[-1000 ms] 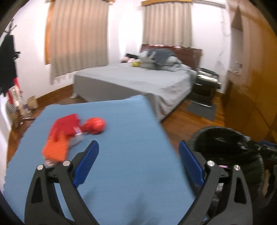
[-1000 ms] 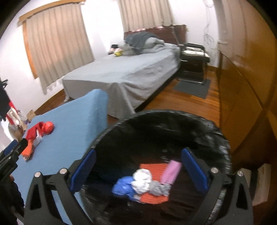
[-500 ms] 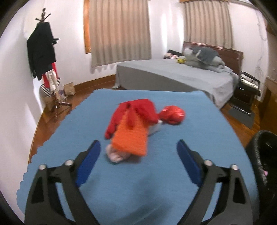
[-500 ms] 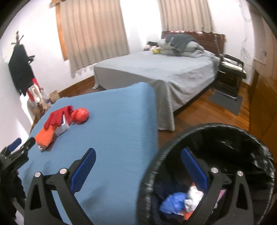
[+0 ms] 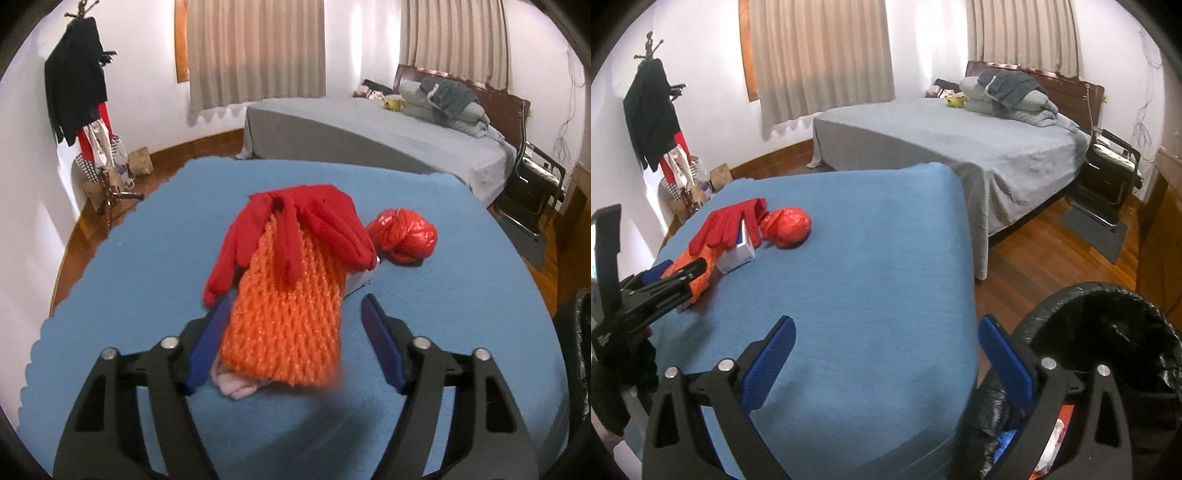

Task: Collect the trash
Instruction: 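Reach the left tool to the orange mesh scrubber and grasp it, then grasp the pink knotted cloth with the right tool, then carry the orange scrubber and pink cloth over the bin and release both, then grasp the red glove with the left tool while the right tool grasps the red plastic bag ball, then lift the red glove and red bag ball and turn toward the bin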

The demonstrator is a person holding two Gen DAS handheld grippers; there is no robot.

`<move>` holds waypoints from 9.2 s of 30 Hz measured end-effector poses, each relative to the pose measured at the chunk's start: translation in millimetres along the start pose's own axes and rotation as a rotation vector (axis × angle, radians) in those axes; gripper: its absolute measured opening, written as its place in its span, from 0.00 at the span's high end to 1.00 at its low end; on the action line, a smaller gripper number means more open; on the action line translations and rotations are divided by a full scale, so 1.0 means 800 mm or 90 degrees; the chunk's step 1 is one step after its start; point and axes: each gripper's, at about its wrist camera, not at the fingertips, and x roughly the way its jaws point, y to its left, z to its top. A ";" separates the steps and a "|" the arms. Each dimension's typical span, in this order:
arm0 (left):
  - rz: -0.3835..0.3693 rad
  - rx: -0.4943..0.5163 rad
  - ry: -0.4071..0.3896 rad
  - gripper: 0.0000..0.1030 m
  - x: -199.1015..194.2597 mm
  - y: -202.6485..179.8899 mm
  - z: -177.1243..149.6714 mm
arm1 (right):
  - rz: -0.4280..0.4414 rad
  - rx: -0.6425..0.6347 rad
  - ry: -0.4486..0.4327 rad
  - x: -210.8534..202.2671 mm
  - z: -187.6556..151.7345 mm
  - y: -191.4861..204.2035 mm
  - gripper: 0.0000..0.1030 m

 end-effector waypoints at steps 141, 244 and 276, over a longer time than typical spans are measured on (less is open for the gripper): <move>-0.438 0.263 -0.107 0.90 -0.264 -0.345 -0.079 | -0.143 0.160 -0.100 -0.239 -0.070 -0.228 0.62; -0.096 -0.066 -0.036 0.92 -0.091 0.075 0.014 | 0.169 -0.021 0.044 0.076 0.067 0.089 0.63; -0.116 -0.048 -0.087 0.95 -0.080 0.054 0.048 | 0.147 -0.035 0.037 0.041 0.050 0.067 0.62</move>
